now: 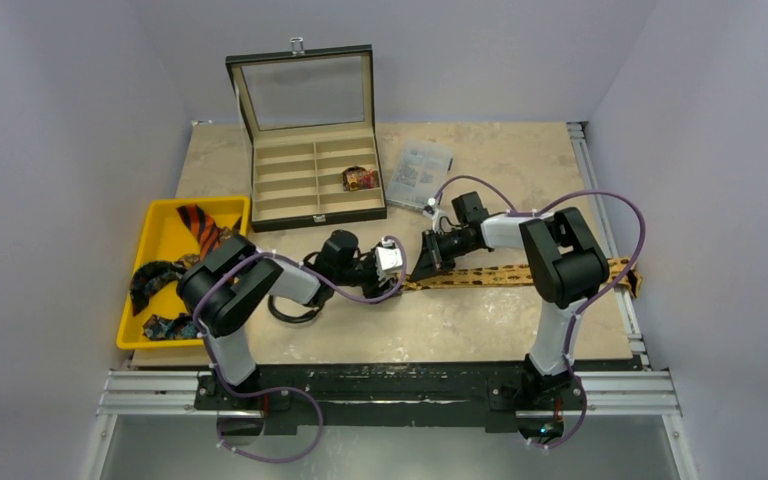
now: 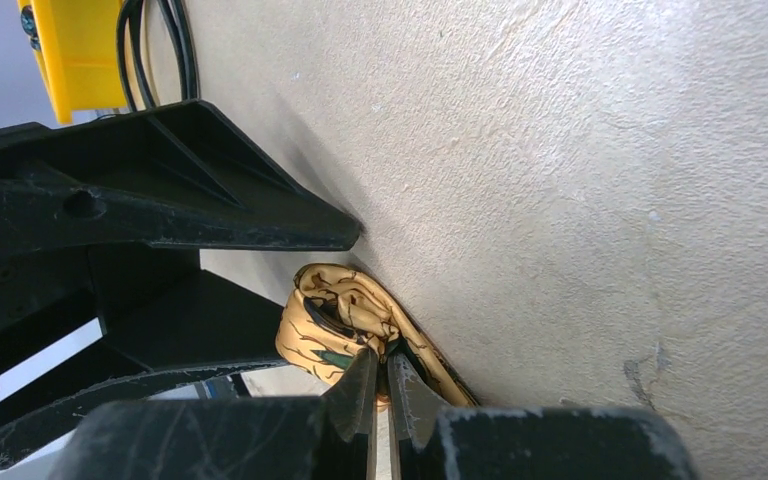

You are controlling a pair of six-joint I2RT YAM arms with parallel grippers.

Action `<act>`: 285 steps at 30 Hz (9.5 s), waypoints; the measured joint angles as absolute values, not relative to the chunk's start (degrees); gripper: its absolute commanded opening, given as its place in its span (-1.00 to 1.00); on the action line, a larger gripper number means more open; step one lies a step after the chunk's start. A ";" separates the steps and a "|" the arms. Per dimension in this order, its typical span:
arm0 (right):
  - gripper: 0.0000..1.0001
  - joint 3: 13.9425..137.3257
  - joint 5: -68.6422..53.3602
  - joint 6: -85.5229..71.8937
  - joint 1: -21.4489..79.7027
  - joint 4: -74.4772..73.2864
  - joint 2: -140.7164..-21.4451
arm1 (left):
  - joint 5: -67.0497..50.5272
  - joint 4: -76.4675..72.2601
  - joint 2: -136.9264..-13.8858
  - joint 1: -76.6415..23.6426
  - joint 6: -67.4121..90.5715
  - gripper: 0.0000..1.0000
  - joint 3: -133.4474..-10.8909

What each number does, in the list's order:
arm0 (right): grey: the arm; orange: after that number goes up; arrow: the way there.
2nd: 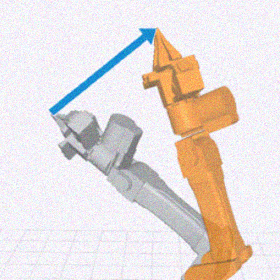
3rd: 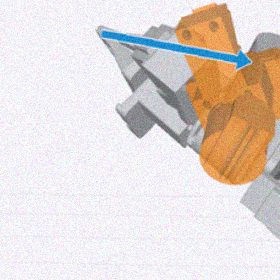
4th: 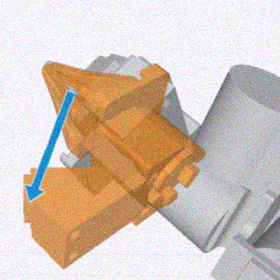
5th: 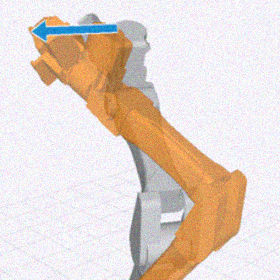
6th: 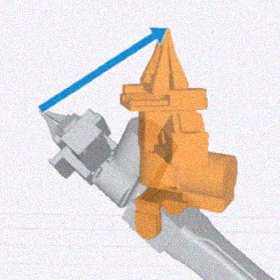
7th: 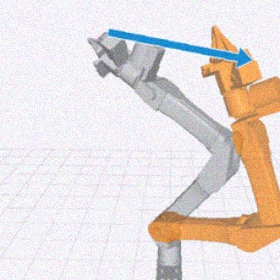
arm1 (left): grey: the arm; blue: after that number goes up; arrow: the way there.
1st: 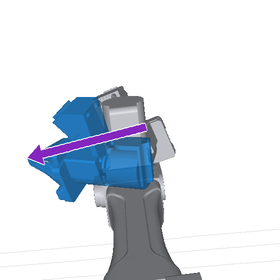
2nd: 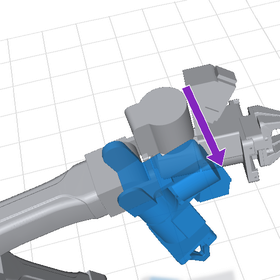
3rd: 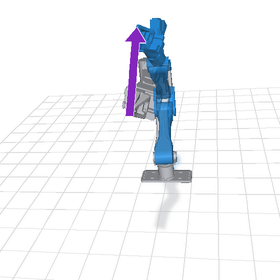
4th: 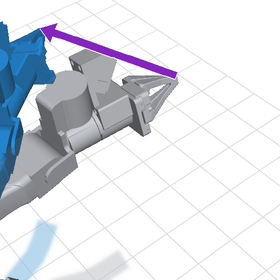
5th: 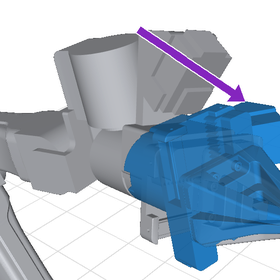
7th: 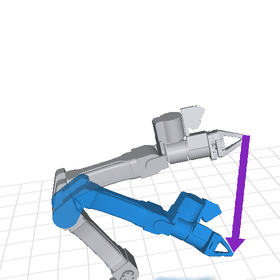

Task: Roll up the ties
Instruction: Roll the tie at the center of the board.

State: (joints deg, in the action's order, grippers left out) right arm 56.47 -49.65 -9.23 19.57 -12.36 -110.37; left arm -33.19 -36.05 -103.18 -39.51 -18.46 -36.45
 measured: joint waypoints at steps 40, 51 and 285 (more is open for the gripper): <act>-1.00 58.04 -47.51 -8.16 19.62 -15.38 -110.41 | -33.21 -42.35 -109.34 -42.68 -11.00 -0.25 -42.19; -0.84 58.11 -48.14 -8.16 19.62 -15.14 -110.39 | -29.95 -40.18 -108.53 -43.72 -13.45 -0.42 -41.76; -0.90 70.15 -40.21 11.62 18.68 -38.41 -114.26 | -31.62 -14.35 -100.95 -40.32 -16.60 -0.71 -48.71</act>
